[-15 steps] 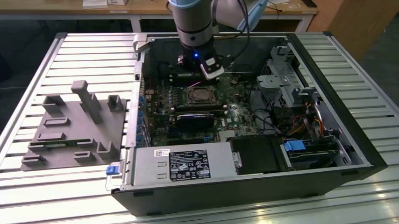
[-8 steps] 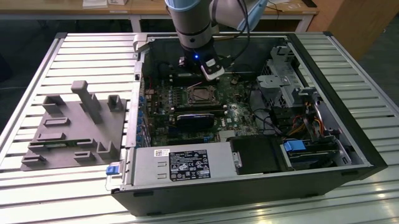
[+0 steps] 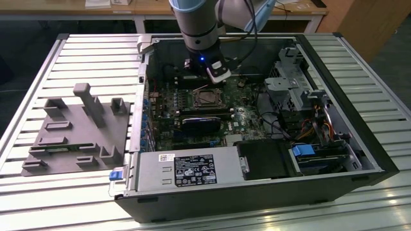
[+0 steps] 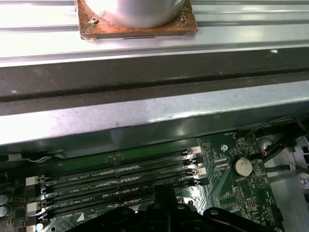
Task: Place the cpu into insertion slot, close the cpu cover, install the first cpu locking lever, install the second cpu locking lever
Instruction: 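Install the first cpu locking lever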
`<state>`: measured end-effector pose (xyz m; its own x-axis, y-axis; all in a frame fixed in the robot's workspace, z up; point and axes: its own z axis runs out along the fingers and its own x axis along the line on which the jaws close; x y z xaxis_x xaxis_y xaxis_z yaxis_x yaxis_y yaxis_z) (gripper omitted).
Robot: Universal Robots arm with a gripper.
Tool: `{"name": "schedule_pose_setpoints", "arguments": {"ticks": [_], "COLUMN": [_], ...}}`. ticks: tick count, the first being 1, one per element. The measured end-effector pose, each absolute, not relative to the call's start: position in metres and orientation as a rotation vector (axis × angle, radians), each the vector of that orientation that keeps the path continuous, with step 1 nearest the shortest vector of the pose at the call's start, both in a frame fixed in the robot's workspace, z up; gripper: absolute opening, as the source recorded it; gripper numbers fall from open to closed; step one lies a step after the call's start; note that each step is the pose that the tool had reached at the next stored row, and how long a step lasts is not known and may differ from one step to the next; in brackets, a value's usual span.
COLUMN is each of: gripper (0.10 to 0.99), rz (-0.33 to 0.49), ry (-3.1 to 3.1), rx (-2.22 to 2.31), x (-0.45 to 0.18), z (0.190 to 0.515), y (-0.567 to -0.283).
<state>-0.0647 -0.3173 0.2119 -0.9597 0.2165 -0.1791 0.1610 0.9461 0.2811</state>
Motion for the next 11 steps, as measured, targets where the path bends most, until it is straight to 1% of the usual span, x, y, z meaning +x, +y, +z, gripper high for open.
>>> {"name": "schedule_pose_setpoints", "arguments": {"ticks": [11], "gripper": [0.102], "rz": [0.384], "ry": [2.864], "rx": [0.324], "x": [-0.0747], "z": [0.2088], "y": [-0.3161]}}
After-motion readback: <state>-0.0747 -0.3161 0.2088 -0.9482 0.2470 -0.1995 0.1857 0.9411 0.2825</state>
